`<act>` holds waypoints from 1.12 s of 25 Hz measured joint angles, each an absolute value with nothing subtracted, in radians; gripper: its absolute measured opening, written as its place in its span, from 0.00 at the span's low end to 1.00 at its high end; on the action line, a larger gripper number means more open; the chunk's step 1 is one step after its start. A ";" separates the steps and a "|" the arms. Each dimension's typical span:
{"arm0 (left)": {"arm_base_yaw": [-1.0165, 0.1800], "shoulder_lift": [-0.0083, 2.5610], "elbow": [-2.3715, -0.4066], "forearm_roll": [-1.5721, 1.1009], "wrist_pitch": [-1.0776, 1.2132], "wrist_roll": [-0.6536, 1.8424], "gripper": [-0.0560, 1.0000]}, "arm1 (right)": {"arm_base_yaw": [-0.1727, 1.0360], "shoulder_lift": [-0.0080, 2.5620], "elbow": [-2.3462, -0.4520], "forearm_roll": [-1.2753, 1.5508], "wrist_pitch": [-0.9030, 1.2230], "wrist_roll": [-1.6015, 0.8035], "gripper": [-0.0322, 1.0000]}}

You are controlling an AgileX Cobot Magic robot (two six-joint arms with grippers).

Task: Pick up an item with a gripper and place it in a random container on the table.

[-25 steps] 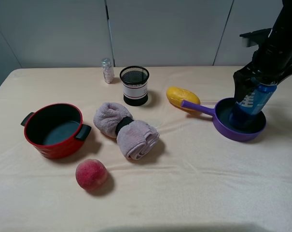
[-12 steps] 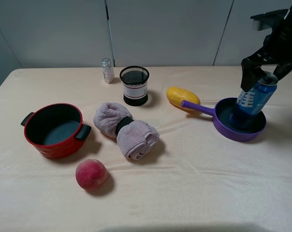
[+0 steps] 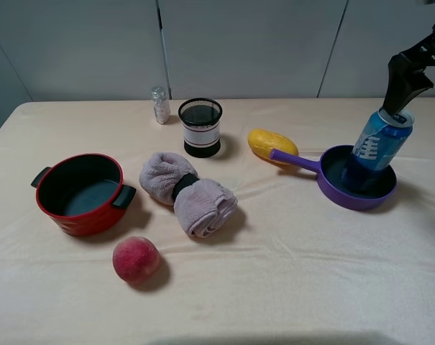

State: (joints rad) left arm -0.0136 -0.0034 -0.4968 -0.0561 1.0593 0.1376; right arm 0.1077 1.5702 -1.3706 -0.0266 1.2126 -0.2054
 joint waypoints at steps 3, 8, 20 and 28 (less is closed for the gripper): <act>-0.014 -0.003 -0.497 -0.056 1.059 0.138 0.99 | 0.108 1.526 -1.371 -0.040 1.213 -0.181 0.70; -0.014 -0.003 -0.497 -0.056 1.059 0.138 0.99 | 0.108 1.427 -1.371 -0.040 1.214 -0.139 0.70; -0.014 -0.003 -0.497 -0.056 1.059 0.138 0.99 | 0.108 1.190 -1.371 -0.011 1.218 -0.065 0.70; -0.014 -0.003 -0.497 -0.056 1.059 0.138 0.99 | 0.108 1.061 -1.366 -0.011 1.218 -0.041 0.70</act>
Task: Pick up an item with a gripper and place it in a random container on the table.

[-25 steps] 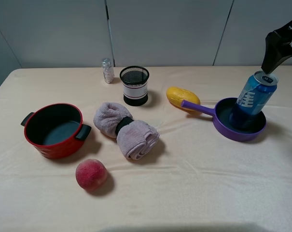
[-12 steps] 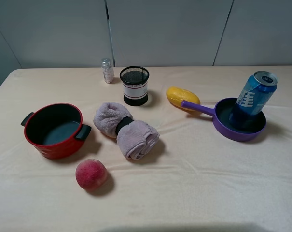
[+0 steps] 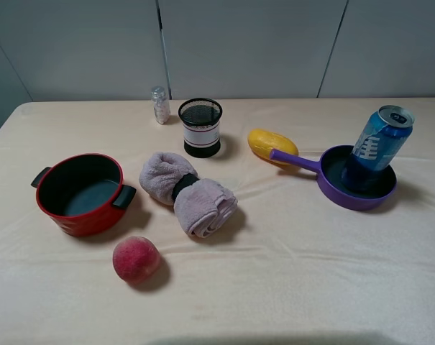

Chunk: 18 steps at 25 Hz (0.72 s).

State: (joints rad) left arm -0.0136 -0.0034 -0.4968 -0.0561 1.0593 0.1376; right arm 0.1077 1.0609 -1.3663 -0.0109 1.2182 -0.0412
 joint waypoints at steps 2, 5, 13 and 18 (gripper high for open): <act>-0.014 -0.003 -0.497 -0.056 1.059 0.138 0.99 | 0.108 1.026 -1.338 -0.011 1.217 -0.041 0.70; -0.014 -0.003 -0.497 -0.056 1.059 0.138 0.99 | 0.108 0.954 -1.248 -0.011 1.217 -0.040 0.70; -0.014 -0.003 -0.497 -0.056 1.059 0.138 0.99 | 0.108 0.734 -0.991 -0.013 1.220 -0.039 0.70; -0.014 -0.003 -0.497 -0.056 1.059 0.138 0.99 | 0.108 0.567 -0.877 -0.015 1.220 -0.019 0.70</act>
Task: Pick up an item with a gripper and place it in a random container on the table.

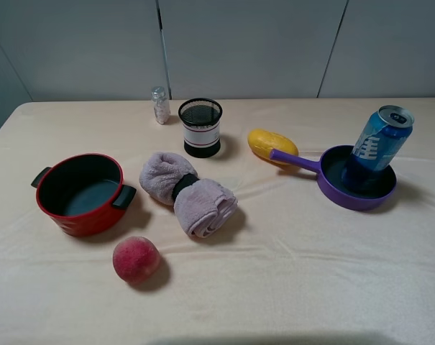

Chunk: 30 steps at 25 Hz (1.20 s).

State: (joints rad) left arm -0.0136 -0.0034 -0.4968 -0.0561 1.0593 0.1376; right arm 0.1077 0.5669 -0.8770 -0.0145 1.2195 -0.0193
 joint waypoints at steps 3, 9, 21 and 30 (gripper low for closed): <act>-0.014 -0.003 -0.497 -0.056 1.059 0.138 0.99 | 0.108 0.467 -0.800 -0.015 1.220 0.011 0.70; -0.014 -0.003 -0.497 -0.056 1.059 0.138 0.99 | 0.108 0.276 -0.661 -0.015 1.215 0.045 0.70; -0.014 -0.003 -0.497 -0.056 1.059 0.138 0.99 | 0.079 -0.002 -0.536 -0.015 1.106 0.048 0.70; -0.014 -0.003 -0.497 -0.056 1.059 0.138 0.99 | 0.031 -0.007 -0.526 -0.015 1.076 0.048 0.70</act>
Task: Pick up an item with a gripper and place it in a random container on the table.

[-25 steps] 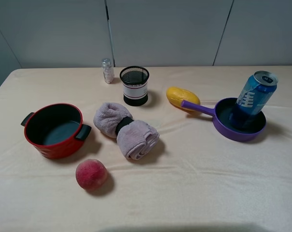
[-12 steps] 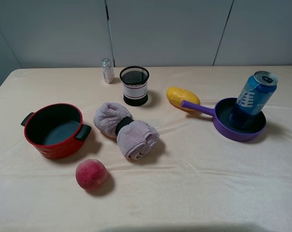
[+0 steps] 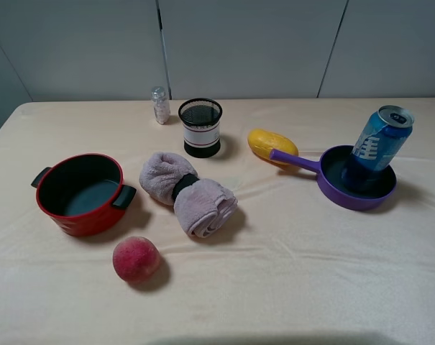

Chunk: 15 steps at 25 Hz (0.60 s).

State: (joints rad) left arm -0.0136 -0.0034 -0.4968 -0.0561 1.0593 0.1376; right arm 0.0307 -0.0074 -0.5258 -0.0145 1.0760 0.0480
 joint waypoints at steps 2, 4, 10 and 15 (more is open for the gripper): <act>-0.014 -0.003 -0.497 -0.056 1.059 0.138 0.99 | 0.031 -0.007 -0.505 -0.015 1.048 0.048 0.70; -0.014 -0.003 -0.497 -0.056 1.059 0.138 0.99 | 0.031 -0.007 -0.499 -0.015 1.036 0.048 0.70; -0.014 -0.003 -0.497 -0.056 1.059 0.138 0.99 | 0.031 -0.007 -0.499 -0.015 1.032 0.048 0.70; -0.014 -0.003 -0.497 -0.056 1.059 0.138 0.99 | 0.031 -0.007 -0.499 -0.015 1.032 0.048 0.70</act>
